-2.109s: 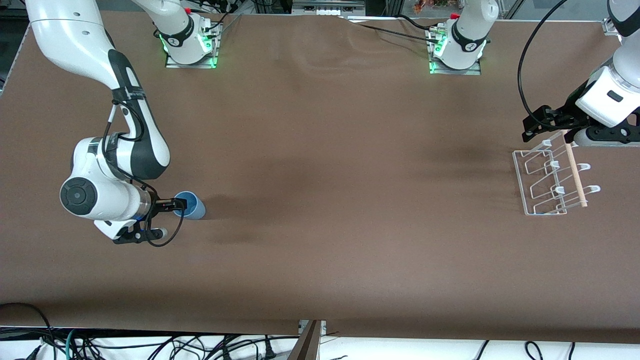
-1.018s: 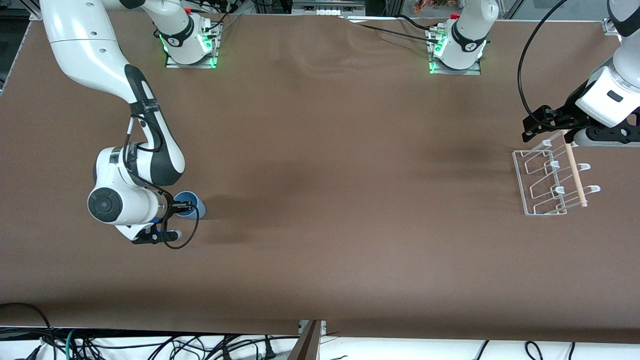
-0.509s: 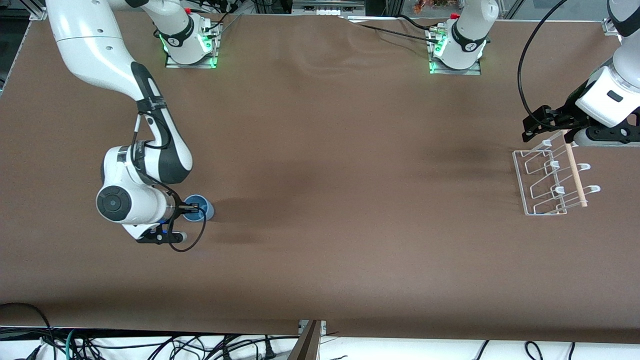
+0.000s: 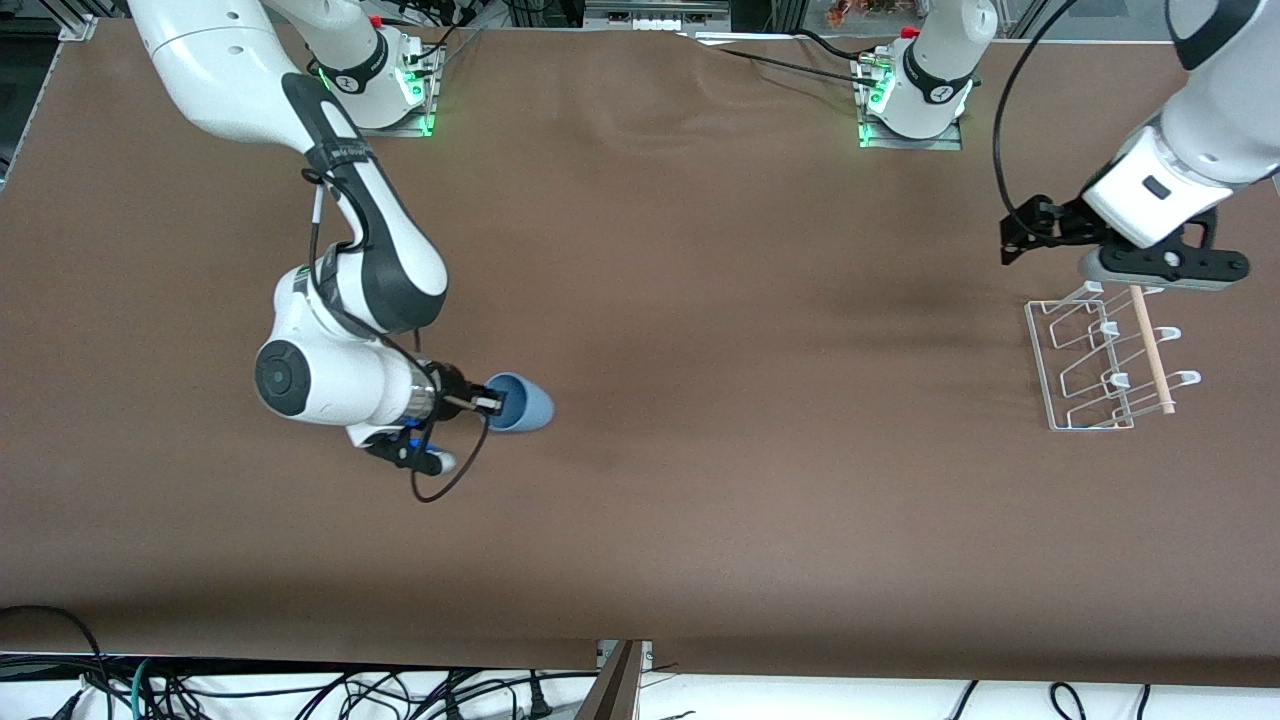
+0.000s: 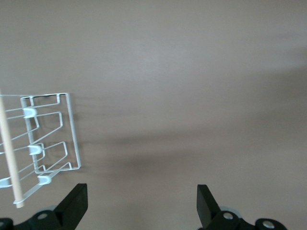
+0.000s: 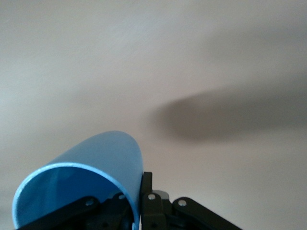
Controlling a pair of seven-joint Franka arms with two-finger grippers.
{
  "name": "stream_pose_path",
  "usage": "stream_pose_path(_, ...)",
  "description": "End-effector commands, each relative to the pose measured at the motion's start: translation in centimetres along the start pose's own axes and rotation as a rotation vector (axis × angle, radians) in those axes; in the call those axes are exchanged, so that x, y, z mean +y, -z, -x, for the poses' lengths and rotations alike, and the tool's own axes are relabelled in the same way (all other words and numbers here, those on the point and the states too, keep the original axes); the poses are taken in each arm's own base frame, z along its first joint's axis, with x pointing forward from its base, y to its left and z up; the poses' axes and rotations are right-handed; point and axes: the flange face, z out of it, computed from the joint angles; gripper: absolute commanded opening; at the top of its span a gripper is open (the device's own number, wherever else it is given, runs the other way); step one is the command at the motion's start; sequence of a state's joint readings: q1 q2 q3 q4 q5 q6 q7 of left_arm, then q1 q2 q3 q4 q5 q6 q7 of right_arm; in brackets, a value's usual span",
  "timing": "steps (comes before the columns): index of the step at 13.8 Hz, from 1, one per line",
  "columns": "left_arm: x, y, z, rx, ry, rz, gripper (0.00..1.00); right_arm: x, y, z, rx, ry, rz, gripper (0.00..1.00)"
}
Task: Transfer cup to left arm and place on rack
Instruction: 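Lift the cup with the right gripper while the left gripper approaches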
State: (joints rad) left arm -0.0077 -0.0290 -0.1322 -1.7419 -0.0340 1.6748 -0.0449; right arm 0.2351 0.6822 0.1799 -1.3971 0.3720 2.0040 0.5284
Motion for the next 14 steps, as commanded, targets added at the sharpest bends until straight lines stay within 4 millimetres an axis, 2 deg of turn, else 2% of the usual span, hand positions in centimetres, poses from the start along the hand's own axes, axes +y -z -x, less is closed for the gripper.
stream_pose_path(1,1.6,-0.1,-1.2,-0.020,-0.128,0.088,1.00,-5.6,2.0,4.3,-0.049,-0.069,-0.113,0.00)
stream_pose_path(3,2.4,-1.2,-1.9,-0.026,-0.226,0.165,1.00,-10.1,2.9,7.2,-0.059,-0.119,-0.175,0.00)
stream_pose_path(5,3.1,-2.1,-3.3,-0.001,-0.357,0.254,1.00,-14.4,2.7,10.6,-0.068,-0.218,-0.309,0.00)
stream_pose_path(7,3.8,-3.0,-4.3,0.041,-0.470,0.330,1.00,-18.0,1.8,13.8,-0.079,-0.268,-0.423,0.00)
stream_pose_path(9,6.5,-3.5,-4.5,0.089,-0.622,0.330,1.00,-20.1,1.3,16.3,-0.078,-0.304,-0.473,0.00)
stream_pose_path(12,8.3,-4.2,-5.0,0.157,-0.873,0.348,1.00,-21.3,1.5,17.0,-0.062,-0.377,-0.538,0.00)
stream_pose_path(14,10.2,-4.8,-5.1,0.209,-1.061,0.346,1.00,-21.9,1.8,17.8,-0.072,-0.384,-0.560,0.00)
